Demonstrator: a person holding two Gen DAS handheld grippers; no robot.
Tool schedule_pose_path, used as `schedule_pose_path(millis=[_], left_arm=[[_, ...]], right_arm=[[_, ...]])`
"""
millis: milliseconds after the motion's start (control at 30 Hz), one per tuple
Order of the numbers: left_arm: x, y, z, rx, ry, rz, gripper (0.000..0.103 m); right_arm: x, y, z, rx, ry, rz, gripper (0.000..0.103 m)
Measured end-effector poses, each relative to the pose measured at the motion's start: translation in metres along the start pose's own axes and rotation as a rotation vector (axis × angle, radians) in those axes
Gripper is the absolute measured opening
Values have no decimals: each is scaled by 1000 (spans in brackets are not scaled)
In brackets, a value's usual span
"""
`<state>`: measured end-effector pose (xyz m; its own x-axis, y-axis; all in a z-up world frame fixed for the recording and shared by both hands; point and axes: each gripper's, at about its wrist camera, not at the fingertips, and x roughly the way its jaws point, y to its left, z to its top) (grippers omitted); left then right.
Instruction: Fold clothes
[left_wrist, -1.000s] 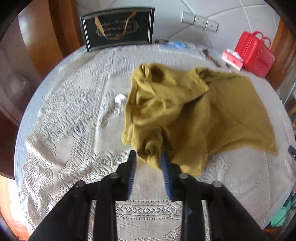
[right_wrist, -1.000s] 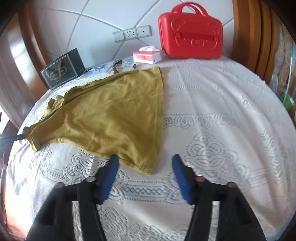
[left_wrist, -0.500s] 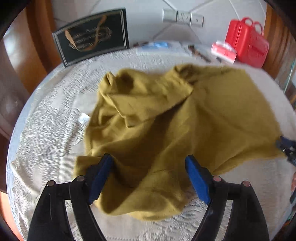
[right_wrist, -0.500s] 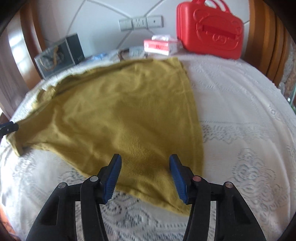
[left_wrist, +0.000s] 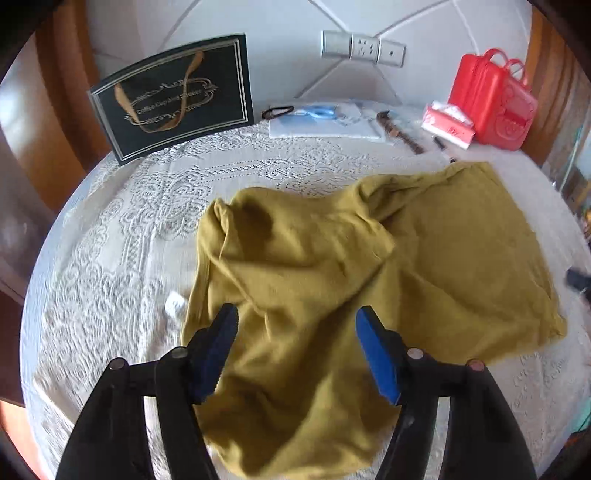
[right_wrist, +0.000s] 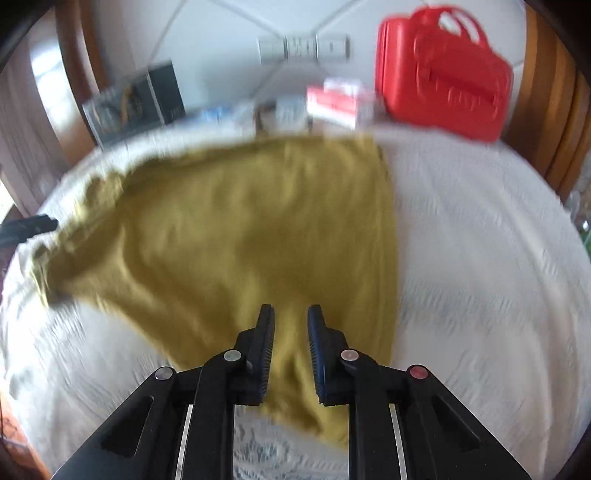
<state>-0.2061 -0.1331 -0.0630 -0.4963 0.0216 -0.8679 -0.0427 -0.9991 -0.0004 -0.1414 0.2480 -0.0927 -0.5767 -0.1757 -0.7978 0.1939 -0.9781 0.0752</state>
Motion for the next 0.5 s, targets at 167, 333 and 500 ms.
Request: schedule_pose_path(millis=[167,333,500], left_arm=[[44,-22,3,81,86,21,66],[60,-11,22,43,65,85,9],[62,16,84,-98,0,38,9]], right_arm=[[5,-9,37,58,-14,53,33],[40,-2,36,29,76,57,35],[56,0,39,-35,103,0,33]])
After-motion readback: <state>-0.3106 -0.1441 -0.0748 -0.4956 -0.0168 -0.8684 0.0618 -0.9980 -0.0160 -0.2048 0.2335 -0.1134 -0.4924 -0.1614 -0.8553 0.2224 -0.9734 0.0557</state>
